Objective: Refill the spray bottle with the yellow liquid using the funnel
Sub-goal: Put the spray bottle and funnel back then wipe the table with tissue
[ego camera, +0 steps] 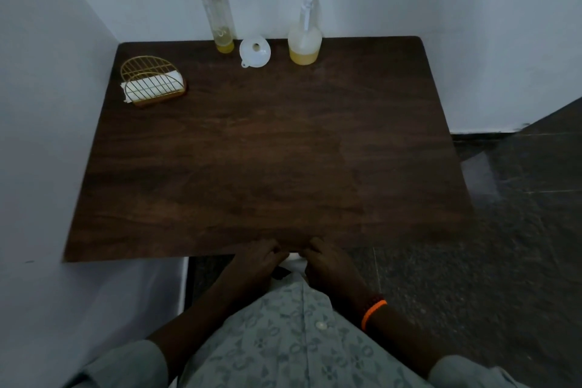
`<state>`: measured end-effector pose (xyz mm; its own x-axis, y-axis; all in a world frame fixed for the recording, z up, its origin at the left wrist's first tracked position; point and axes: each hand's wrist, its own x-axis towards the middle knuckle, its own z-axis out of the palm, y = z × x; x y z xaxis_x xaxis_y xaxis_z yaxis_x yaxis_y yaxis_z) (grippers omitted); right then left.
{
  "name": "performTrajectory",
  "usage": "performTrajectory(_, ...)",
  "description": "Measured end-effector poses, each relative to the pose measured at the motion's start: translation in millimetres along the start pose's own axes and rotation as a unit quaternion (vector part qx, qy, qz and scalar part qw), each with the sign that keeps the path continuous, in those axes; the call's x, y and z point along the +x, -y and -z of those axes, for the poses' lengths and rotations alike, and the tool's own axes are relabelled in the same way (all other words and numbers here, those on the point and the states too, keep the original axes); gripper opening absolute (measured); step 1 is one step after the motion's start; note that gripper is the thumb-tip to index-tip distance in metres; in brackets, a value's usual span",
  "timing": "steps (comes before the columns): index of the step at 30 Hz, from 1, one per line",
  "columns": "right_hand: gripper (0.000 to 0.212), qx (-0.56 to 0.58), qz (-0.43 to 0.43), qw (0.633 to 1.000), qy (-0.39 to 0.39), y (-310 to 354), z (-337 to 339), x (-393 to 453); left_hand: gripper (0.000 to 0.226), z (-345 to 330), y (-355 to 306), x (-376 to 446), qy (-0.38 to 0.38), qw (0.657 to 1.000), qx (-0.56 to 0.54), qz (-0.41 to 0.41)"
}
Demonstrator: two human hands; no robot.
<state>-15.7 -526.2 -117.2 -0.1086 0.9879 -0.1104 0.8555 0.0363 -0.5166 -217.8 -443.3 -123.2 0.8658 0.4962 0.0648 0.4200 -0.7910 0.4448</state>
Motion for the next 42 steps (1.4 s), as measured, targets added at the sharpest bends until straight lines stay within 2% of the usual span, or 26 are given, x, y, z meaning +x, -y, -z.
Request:
performTrajectory(3, 0.021, 0.075, -0.046, 0.996, -0.021, 4.6, 10.3, 1.7, 0.034, 16.9, -11.6, 7.0, 0.003, 0.997, -0.061, 0.043)
performTrajectory(5, 0.014, 0.128, -0.068, 0.988, -0.048, 3.0, 18.2, 5.9, 0.031, 22.3, -11.7, 12.1, -0.010, 0.996, -0.063, 0.068)
performTrajectory(7, 0.010, 0.178, -0.106, 0.975, -0.077, -1.2, 25.0, 9.8, 0.034, 24.5, -12.1, 19.5, -0.023, 0.987, -0.091, 0.134)
performTrajectory(9, 0.015, 0.220, -0.173, 0.954, -0.111, -6.5, 32.4, 14.7, 0.040, 27.9, -11.2, 30.4, -0.059, 0.953, -0.174, 0.242)
performTrajectory(12, 0.019, 0.304, -0.268, 0.902, -0.145, -13.2, 48.2, 24.7, 0.049, 34.3, -6.5, 51.3, -0.115, 0.884, -0.306, 0.335)
performTrajectory(15, 0.023, 0.365, -0.334, 0.852, -0.171, -23.1, 69.2, 30.3, 0.061, 37.3, 1.3, 80.8, -0.095, 0.827, -0.385, 0.399)
performTrajectory(17, 0.023, 0.393, -0.353, 0.824, -0.202, -35.3, 83.1, 33.6, 0.062, 40.4, 1.3, 105.0, -0.083, 0.812, -0.412, 0.404)
performTrajectory(21, 0.028, 0.471, -0.407, 0.743, -0.245, -57.7, 115.6, 36.4, 0.054, 46.3, -6.1, 158.6, -0.081, 0.832, -0.398, 0.377)
performTrajectory(22, 0.032, 0.480, -0.415, 0.732, -0.247, -64.0, 124.6, 35.3, 0.052, 47.6, -10.8, 173.0, -0.080, 0.837, -0.396, 0.370)
performTrajectory(26, 0.041, 0.498, -0.417, 0.707, -0.280, -94.2, 154.3, 29.9, 0.051, 45.6, -30.9, 234.0, -0.051, 0.849, -0.393, 0.350)
performTrajectory(31, 0.033, 0.505, -0.440, 0.671, -0.317, -161.8, 187.5, 24.8, 0.049, 27.3, -61.7, 319.5, -0.033, 0.859, -0.389, 0.330)
performTrajectory(35, 0.024, 0.517, -0.455, 0.645, -0.332, -239.0, 220.3, 24.8, 0.049, 1.9, -89.0, 401.0, -0.007, 0.883, -0.361, 0.302)
performTrajectory(42, 0.025, 0.497, -0.483, 0.635, -0.341, -397.6, 263.8, 41.0, 0.031, -58.2, -113.4, 557.3, 0.048, 0.942, -0.236, 0.235)
